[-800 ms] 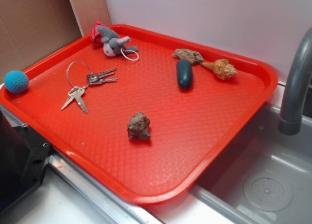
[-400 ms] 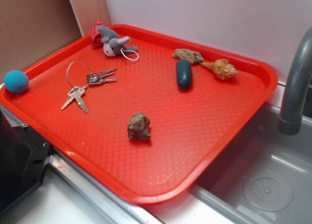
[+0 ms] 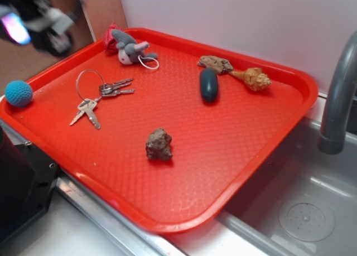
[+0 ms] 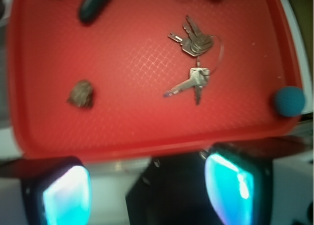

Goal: Grab the rock.

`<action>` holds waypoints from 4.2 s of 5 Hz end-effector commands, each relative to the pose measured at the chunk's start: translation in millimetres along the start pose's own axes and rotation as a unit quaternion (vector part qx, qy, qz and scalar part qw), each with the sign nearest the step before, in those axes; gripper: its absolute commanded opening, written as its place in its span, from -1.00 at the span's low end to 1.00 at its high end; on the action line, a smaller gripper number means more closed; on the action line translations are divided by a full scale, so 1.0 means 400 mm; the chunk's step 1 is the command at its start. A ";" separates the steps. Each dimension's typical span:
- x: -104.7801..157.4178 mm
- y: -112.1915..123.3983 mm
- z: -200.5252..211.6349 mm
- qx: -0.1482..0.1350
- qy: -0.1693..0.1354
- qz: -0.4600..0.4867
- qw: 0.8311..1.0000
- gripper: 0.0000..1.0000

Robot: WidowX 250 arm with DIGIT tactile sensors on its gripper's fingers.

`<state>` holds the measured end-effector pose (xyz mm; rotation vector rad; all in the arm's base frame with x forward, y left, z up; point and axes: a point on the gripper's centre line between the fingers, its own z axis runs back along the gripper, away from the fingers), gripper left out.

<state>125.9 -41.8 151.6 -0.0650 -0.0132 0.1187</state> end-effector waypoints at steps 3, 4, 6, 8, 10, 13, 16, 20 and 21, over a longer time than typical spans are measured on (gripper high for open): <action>0.180 -0.143 -0.213 -0.016 -0.024 -0.114 0.993 1.00; 0.153 -0.152 -0.213 -0.050 -0.024 -0.195 0.979 1.00; 0.110 -0.118 -0.243 0.000 -0.026 -0.247 0.969 1.00; 0.085 -0.150 -0.283 -0.001 -0.030 -0.290 0.957 1.00; 0.048 -0.203 -0.333 0.020 -0.022 -0.312 0.950 1.00; 0.125 -0.189 -0.321 0.015 -0.004 -0.260 0.966 1.00; 0.119 -0.137 -0.211 0.017 -0.032 -0.213 0.976 -1.00; 0.129 0.127 0.256 0.052 -0.063 0.088 0.993 -1.00; 0.118 0.124 0.260 0.066 -0.073 0.084 0.992 -1.00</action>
